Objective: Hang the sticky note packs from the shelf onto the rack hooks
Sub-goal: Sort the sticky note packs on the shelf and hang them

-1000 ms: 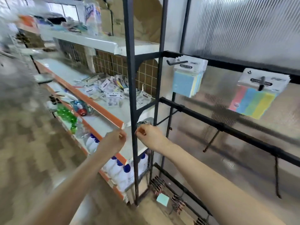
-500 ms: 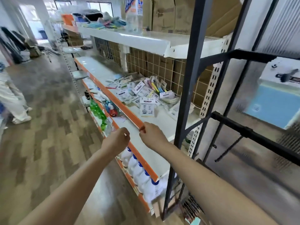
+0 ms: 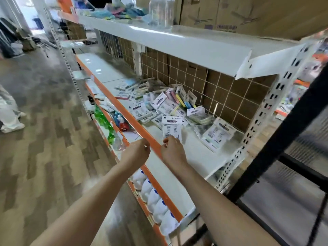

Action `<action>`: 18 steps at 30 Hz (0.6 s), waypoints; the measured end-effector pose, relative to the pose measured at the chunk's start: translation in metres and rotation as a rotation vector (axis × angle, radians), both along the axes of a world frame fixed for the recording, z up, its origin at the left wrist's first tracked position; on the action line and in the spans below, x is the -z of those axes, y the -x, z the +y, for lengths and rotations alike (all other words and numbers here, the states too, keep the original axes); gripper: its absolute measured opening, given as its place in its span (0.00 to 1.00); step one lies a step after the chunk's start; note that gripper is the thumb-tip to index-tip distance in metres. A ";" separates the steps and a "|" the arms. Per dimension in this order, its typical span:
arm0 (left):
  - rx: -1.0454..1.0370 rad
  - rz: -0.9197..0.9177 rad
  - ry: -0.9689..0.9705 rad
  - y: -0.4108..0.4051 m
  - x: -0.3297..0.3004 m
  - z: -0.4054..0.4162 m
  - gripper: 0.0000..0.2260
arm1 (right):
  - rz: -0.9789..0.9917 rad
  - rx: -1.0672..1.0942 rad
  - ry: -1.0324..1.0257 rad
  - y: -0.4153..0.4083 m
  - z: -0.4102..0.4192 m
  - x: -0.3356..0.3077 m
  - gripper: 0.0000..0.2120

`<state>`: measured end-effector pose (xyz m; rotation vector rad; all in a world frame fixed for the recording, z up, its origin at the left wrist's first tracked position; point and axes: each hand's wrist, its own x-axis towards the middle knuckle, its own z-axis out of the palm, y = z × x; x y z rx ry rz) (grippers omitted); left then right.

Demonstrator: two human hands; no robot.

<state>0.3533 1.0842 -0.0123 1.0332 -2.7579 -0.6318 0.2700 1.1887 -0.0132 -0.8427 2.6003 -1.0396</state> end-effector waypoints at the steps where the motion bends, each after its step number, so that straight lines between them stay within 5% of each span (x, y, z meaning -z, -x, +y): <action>1: 0.005 0.008 0.002 0.006 0.003 -0.007 0.12 | 0.007 0.019 -0.012 0.005 -0.006 0.002 0.14; 9: 0.114 0.051 0.029 0.060 0.017 -0.070 0.17 | 0.066 0.180 -0.254 0.046 -0.063 0.020 0.24; 18: 0.363 -0.082 0.305 0.113 0.037 -0.150 0.24 | 0.134 0.426 -0.407 0.063 -0.111 0.041 0.28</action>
